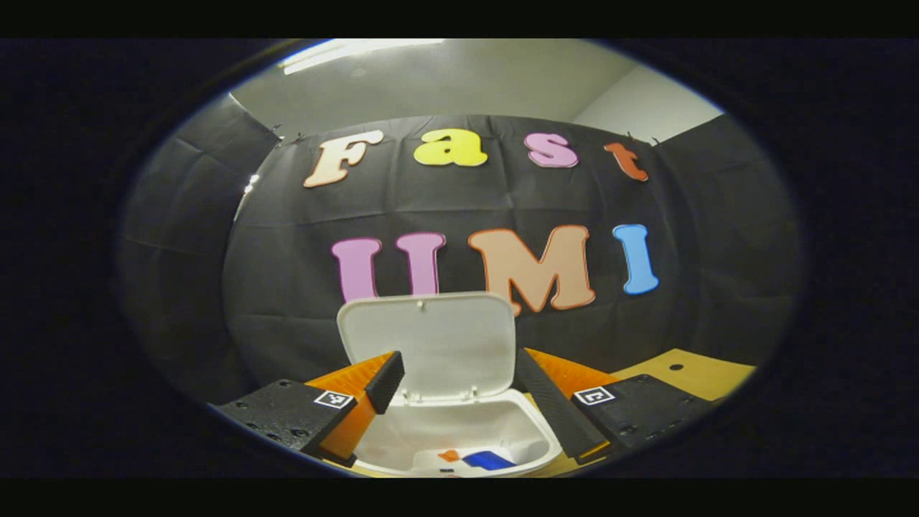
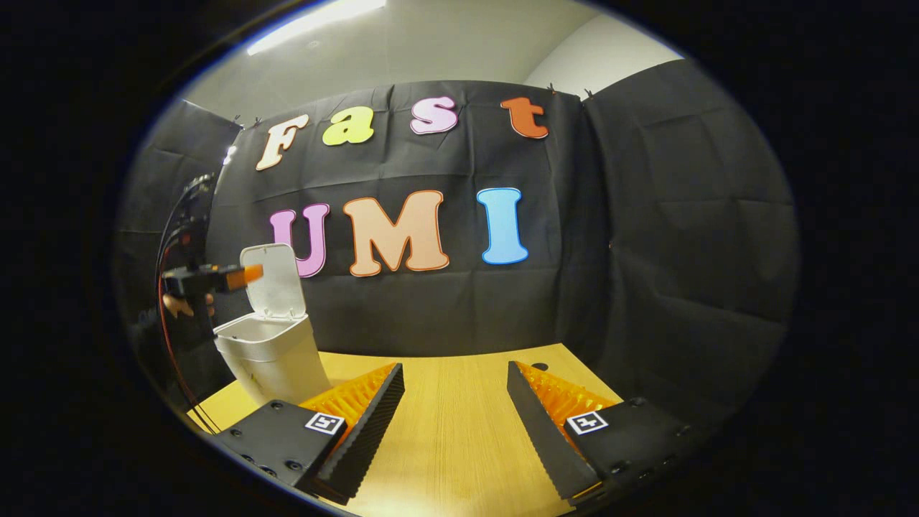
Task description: Press the lid of the desktop garbage bin to open it, pick up the crumpled paper on the desktop and throw it into the bin, then pick up the pop can on the desktop and drop it into the bin, and finally close the garbage bin lid.
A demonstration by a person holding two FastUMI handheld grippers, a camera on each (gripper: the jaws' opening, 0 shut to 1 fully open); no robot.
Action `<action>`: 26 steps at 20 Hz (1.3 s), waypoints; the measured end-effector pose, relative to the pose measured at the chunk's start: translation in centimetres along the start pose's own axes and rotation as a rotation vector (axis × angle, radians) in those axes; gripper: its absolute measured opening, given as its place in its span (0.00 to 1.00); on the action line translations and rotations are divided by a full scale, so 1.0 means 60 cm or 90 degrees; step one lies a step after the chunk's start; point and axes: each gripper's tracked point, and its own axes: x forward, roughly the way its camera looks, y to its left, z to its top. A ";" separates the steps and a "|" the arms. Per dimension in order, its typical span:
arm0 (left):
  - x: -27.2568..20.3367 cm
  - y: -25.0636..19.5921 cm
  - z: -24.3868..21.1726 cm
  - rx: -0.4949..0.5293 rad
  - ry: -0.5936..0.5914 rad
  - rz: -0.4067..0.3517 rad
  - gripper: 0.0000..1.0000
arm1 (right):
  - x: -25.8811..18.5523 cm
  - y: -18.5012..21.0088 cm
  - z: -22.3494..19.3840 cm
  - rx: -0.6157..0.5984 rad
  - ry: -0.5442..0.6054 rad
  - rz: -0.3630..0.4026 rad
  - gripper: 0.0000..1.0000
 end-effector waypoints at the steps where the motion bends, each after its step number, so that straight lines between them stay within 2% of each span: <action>1: 0.020 0.006 0.038 0.003 -0.025 -0.001 0.94 | 0.000 0.000 -0.003 0.002 0.002 -0.001 0.96; 2: 0.041 0.011 0.068 0.005 -0.046 -0.004 0.94 | 0.000 0.001 -0.006 0.004 0.003 -0.004 0.96; 3: 0.062 0.011 0.090 0.010 -0.063 -0.013 0.99 | 0.001 0.000 -0.009 0.006 0.004 -0.008 0.96; 4: 0.085 0.014 0.104 0.015 -0.067 -0.017 0.94 | 0.002 -0.001 -0.013 0.009 0.007 -0.012 0.96; 6: 0.126 0.026 0.105 0.012 -0.051 -0.013 0.94 | 0.001 -0.007 -0.019 0.013 0.010 -0.021 0.96; 9: 0.173 0.039 0.059 -0.014 0.016 -0.002 0.94 | -0.001 -0.019 -0.023 0.018 0.015 -0.033 0.96; 10: 0.181 0.044 0.035 -0.020 0.044 0.003 0.99 | -0.001 -0.022 -0.025 0.019 0.016 -0.036 0.96; 11: 0.185 0.048 0.013 -0.019 0.075 0.006 0.94 | -0.001 -0.026 -0.026 0.019 0.018 -0.038 0.96; 12: 0.173 0.046 -0.009 -0.022 0.113 0.003 0.89 | 0.001 -0.028 -0.026 0.018 0.019 -0.039 0.96; 13: 0.166 0.045 0.009 -0.036 0.088 0.005 1.00 | 0.003 -0.030 -0.027 0.016 0.021 -0.040 0.96; 14: 0.161 0.040 0.011 -0.048 0.098 -0.008 1.00 | 0.004 -0.031 -0.029 0.015 0.023 -0.039 0.96; 15: 0.148 0.036 0.002 -0.047 0.120 -0.006 0.95 | 0.005 -0.030 -0.028 0.018 0.024 -0.033 0.96; 19: 0.068 0.023 -0.010 -0.046 0.136 -0.017 0.97 | 0.019 -0.006 -0.025 0.014 0.026 0.005 0.96; 21: 0.016 0.017 -0.032 -0.044 0.142 -0.018 0.99 | 0.026 0.012 -0.028 0.008 0.033 0.027 0.96; 26: -0.080 0.001 -0.110 -0.046 0.160 -0.014 0.95 | 0.036 0.036 -0.054 -0.017 0.061 0.072 0.96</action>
